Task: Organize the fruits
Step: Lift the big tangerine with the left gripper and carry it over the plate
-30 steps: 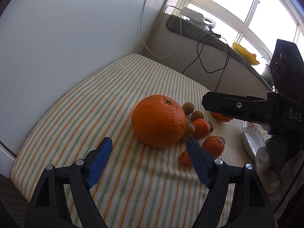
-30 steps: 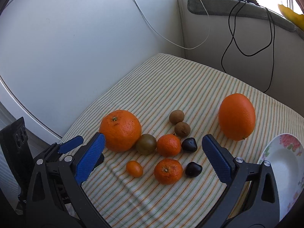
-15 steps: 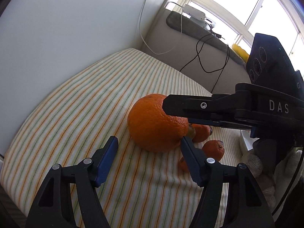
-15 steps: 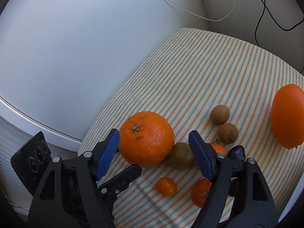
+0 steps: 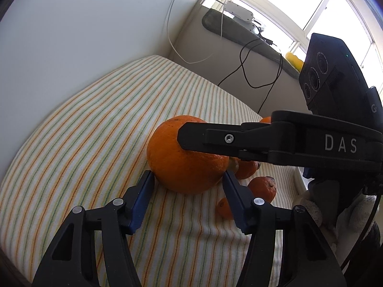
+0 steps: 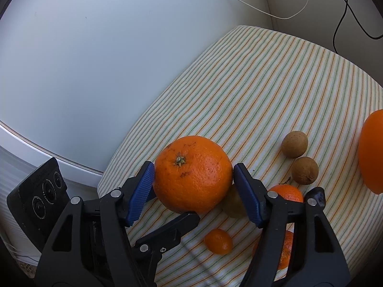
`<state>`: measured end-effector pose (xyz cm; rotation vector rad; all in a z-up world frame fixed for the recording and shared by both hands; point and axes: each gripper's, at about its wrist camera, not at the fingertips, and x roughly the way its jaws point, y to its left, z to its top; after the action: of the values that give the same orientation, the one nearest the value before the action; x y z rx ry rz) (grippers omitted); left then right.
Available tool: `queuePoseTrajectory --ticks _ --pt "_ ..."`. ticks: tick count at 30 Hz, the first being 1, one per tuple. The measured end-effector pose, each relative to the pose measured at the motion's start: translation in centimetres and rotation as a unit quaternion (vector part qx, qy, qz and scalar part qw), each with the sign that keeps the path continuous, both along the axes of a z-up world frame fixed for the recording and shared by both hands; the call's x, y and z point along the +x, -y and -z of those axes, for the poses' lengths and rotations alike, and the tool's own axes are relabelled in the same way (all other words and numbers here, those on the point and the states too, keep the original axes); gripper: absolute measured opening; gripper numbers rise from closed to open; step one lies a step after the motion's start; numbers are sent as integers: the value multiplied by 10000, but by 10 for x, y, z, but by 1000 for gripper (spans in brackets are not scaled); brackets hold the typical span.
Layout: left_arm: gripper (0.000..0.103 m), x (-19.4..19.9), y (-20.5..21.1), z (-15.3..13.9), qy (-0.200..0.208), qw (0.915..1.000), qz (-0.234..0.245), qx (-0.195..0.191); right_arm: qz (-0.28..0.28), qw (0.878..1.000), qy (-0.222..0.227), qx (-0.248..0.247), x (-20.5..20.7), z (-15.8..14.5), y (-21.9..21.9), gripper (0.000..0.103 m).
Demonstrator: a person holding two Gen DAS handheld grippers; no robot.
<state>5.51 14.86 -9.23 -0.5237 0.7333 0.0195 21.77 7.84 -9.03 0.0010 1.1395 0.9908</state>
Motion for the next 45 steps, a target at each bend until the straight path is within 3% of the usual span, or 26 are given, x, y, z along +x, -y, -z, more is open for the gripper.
queuePoseTrajectory --ticks 25,45 --pt "58 -3 22 -27 216 9991 70 345 69 9991 400 145 -22 -34 25 69" --pt "58 16 104 -60 457 9945 739 579 662 9943 722 416 -47 -76 125 69"
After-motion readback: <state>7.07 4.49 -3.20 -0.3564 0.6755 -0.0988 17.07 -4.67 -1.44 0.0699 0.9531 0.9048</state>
